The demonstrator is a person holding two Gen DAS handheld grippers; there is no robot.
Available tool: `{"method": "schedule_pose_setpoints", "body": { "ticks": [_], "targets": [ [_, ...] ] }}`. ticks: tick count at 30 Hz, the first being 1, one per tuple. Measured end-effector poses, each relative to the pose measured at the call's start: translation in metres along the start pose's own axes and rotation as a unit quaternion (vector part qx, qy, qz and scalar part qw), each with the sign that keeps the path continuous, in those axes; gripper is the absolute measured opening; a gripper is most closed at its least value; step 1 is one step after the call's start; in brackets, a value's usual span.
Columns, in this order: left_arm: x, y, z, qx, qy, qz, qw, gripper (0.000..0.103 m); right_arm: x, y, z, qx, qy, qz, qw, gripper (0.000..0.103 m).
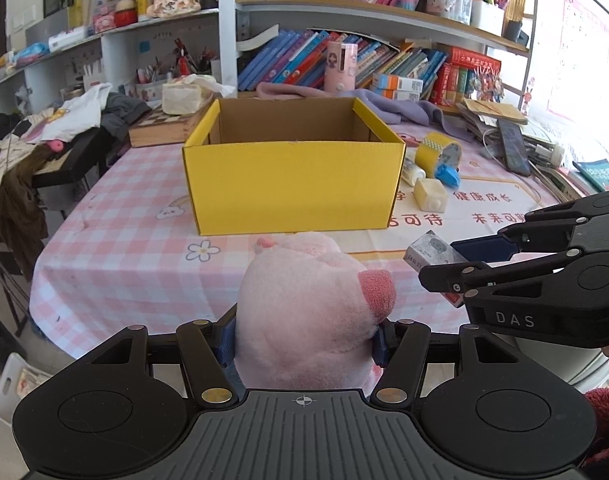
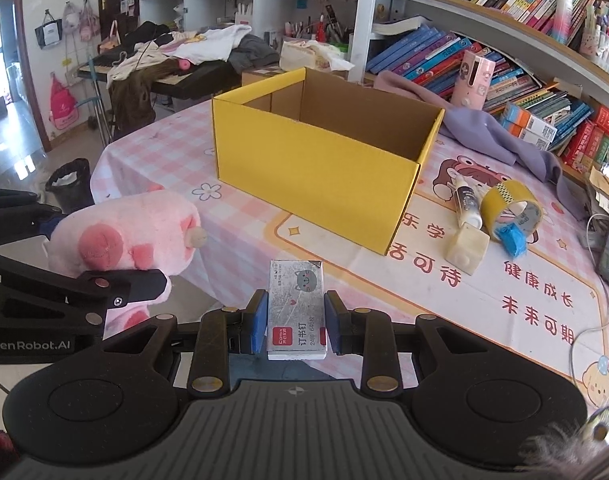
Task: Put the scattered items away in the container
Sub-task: 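Carry the pig and white box toward the yellow box with both tools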
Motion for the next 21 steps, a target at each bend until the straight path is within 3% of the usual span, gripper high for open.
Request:
{"method": "schedule_pose_setpoints", "body": {
  "ticks": [7,21],
  "targets": [
    [0.004,-0.023,0.005,0.026,-0.010,-0.019,0.9994,0.060,0.013,-0.017,-0.008,0.005,0.000,-0.022,1.000,0.028],
    [0.051,-0.134,0.036,0.063,0.000,-0.068,0.9957,0.060,0.056,-0.115,-0.047,-0.009,0.009,-0.098,0.995,0.028]
  ]
}}
Point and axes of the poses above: each gripper's, at about its wrist camera, not at the fingertips, and x roughly the way its jaws point, z to its left, y to its underside, the point moved 3 cm from there along x, roughly the way its jaws point, and after that the axes turned 11 degrees about y, right-handed, at the moved point
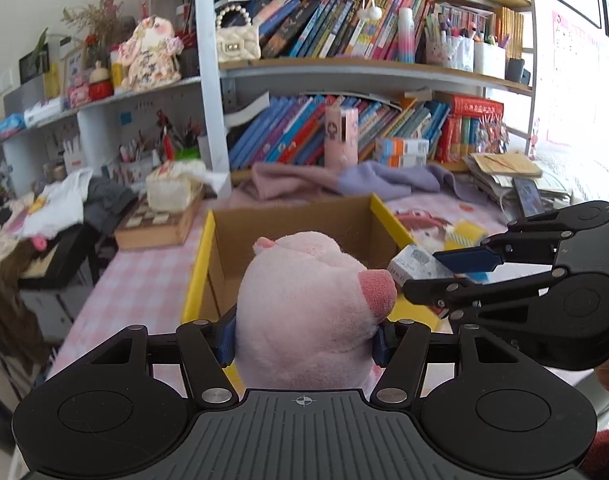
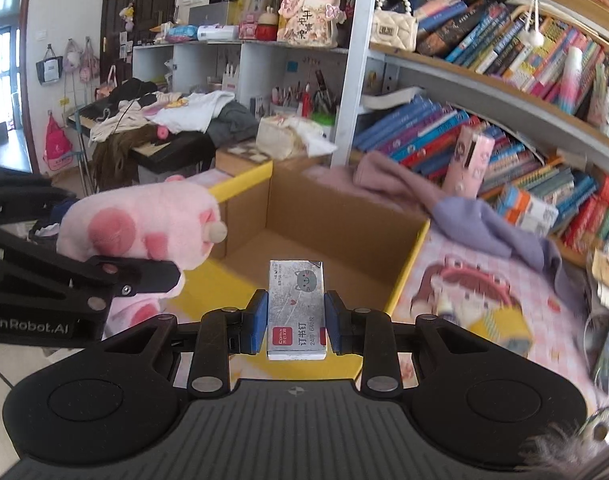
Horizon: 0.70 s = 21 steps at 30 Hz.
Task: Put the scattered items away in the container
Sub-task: 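Carry the pig and white box toward the yellow box with both tools, then lower both items into the yellow box and open both grippers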
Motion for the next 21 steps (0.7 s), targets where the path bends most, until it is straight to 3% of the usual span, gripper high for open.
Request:
{"method": "schedule_pose_setpoints", "body": {
  "ticks": [4,11,15,21],
  "targets": [
    [0.028,-0.020,0.013,0.010,0.005,0.009,0.9999,0.060,0.029,-0.016,-0.010,-0.016,-0.006,0.001,1.000,0.028],
    [0.092,-0.034,0.037,0.032,0.011,0.068,0.9971,0.060,0.094,-0.028,-0.015,-0.097,-0.015,0.029,0.995,0.028],
    [0.134,-0.034,0.047,0.061,0.020,0.120,0.9907,0.060,0.137,-0.028,-0.011,-0.173,-0.023,0.049,0.984,0.028],
    [0.187,-0.031,0.059,0.109,0.025,0.201,0.9731,0.061,0.192,-0.028,-0.002,-0.267,-0.056,0.097,0.957,0.028]
  ]
}}
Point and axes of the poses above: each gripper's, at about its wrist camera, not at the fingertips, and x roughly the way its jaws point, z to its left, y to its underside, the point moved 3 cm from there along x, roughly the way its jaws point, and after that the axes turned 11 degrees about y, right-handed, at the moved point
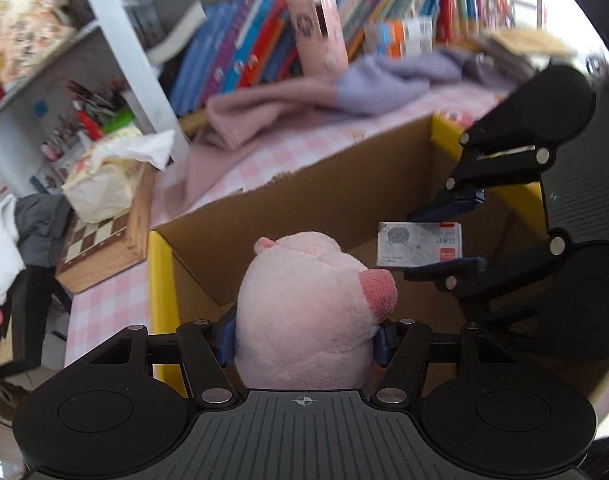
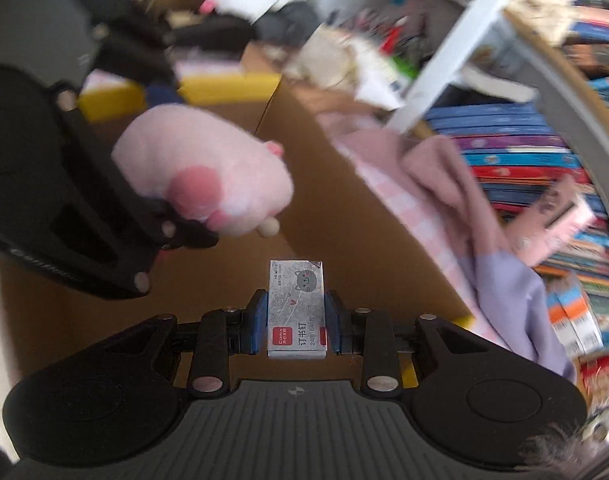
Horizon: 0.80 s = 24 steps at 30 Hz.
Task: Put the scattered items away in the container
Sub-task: 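Lower both items into the yellow box and open both grippers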
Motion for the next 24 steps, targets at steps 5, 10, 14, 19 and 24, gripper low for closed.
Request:
{"method": "schedule_pose_setpoints", "body": {
  "ticks": [5,10,14,19,24],
  "targets": [
    [0.018,-0.004,-0.001,0.038,0.009,0.040,0.9984,0.061,0.024,-0.004,0.000,-0.049,-0.012,0.024,0.998,0.028],
    [0.023,-0.004,-0.005,0.044,0.007,0.052,0.9976,0.061,0.030,-0.003,-0.002,-0.054,-0.019,0.034,0.998,0.028],
    [0.024,-0.003,-0.005,0.039,0.007,0.063,0.9972,0.067,0.029,-0.002,-0.002,-0.048,-0.022,0.035,0.998,0.028],
    [0.018,-0.003,-0.007,0.040,0.003,0.050,0.9979,0.077,0.021,-0.002,-0.007,-0.016,-0.031,0.021,0.999,0.043],
    [0.003,-0.004,-0.011,0.038,0.009,0.009,0.9992,0.083,0.016,-0.002,-0.016,0.023,-0.030,0.014,0.999,0.054]
  ]
}}
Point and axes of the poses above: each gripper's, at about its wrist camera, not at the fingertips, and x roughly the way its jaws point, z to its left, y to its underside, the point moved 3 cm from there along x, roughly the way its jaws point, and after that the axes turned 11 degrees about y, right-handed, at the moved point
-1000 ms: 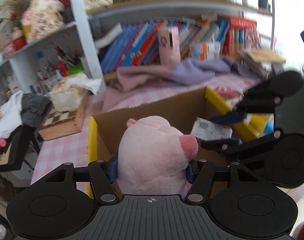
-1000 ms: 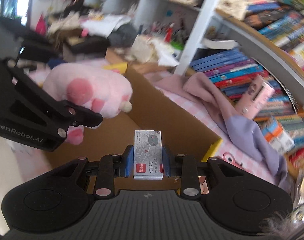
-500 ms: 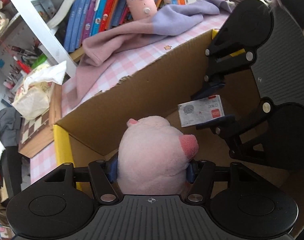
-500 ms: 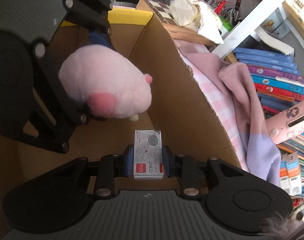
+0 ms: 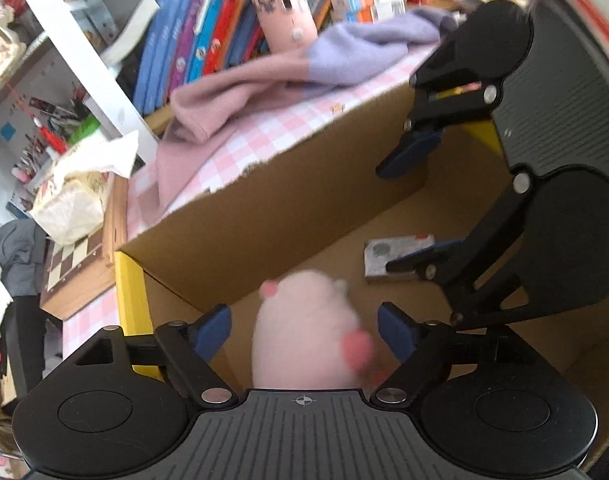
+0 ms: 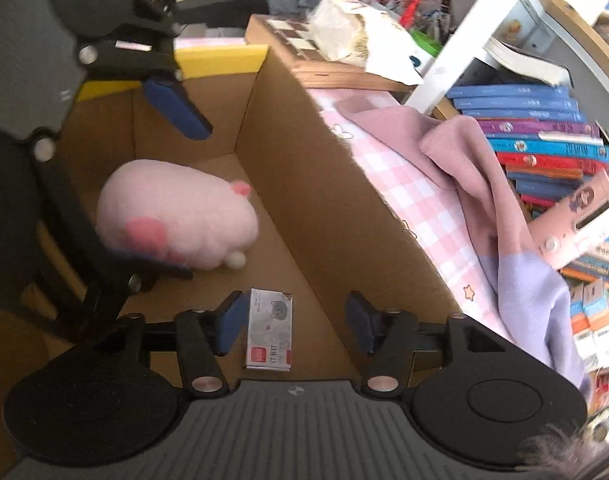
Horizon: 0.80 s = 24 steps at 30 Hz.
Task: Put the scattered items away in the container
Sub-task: 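Lower both items into the yellow box and open both grippers, then withdraw both tools from the box toward the remaining items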
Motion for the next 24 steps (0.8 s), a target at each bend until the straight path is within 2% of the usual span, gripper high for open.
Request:
{"method": "schedule_pose_setpoints", "body": {
  "ticks": [10,16,19,24],
  "targets": [
    [-0.056,0.001,-0.009,-0.012,-0.037,-0.081,0.9960,0.083,-0.050,-0.005,-0.010,0.057,0.023,-0.052,0.997,0.054],
    [-0.097,0.005,-0.017,-0.036,-0.057,-0.139,0.9879,0.084,-0.094,-0.007,-0.011,0.084,0.056,-0.095,0.990,0.054],
    [-0.117,0.013,-0.025,-0.055,-0.058,-0.168,0.9825,0.089,-0.117,-0.004,-0.010,0.106,0.069,-0.111,0.986,0.054],
    [-0.150,0.035,-0.045,-0.077,-0.073,-0.196,0.9749,0.090,-0.155,0.011,0.000,0.139,0.093,-0.129,0.978,0.056]
  ]
}}
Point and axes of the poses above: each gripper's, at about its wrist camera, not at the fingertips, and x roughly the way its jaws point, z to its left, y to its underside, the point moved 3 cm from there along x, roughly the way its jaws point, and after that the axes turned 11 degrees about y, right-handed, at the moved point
